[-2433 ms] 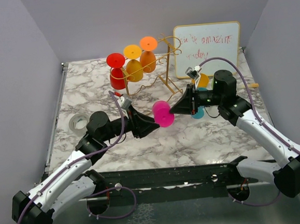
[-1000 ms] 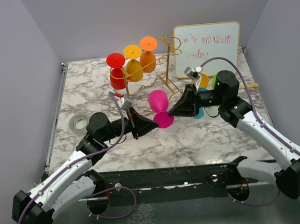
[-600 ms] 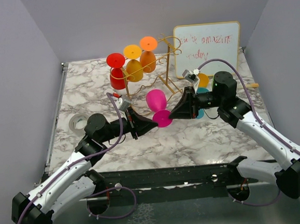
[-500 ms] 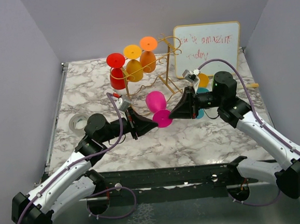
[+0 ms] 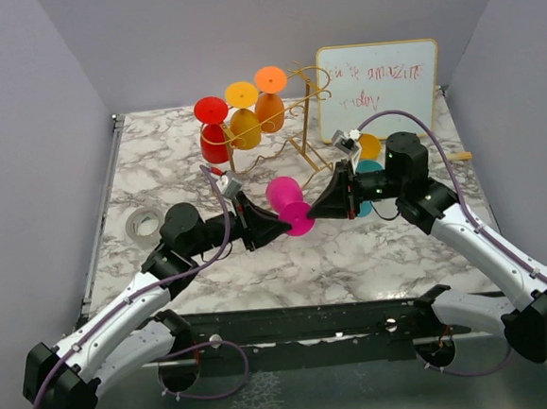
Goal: Take the wine glass off the wine glass rack
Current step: Place the wine glass at the center of the board.
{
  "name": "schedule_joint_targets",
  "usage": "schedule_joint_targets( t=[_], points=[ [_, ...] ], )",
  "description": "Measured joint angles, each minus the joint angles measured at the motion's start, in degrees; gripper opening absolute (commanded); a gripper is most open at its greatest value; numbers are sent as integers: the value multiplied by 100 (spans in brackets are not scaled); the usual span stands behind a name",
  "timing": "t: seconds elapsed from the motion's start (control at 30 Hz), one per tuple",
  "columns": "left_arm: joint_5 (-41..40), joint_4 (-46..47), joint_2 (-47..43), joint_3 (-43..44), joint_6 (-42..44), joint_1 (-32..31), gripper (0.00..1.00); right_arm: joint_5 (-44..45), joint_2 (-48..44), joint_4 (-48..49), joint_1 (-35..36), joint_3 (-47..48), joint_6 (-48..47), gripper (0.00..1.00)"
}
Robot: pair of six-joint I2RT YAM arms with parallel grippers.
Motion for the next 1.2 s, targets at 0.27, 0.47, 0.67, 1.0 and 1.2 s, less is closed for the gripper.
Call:
schedule_joint_targets(
  t=[0.27, 0.47, 0.67, 1.0, 1.2],
  points=[
    [52, 26, 105, 31, -11, -4, 6, 24, -85, 22, 2, -72, 0, 1],
    [103, 26, 133, 31, -13, -4, 0, 24, -85, 105, 2, -140, -2, 9],
    [129, -13, 127, 31, 267, -4, 0, 48, -66, 87, 7, -173, 35, 26],
    [157, -83, -66, -101, 824, -9, 0, 221, 149, -7, 31, -173, 308, 52],
    [28, -560, -339, -258, 1633, -173, 0, 540, 151, -149, 37, -168, 308, 68]
  ],
)
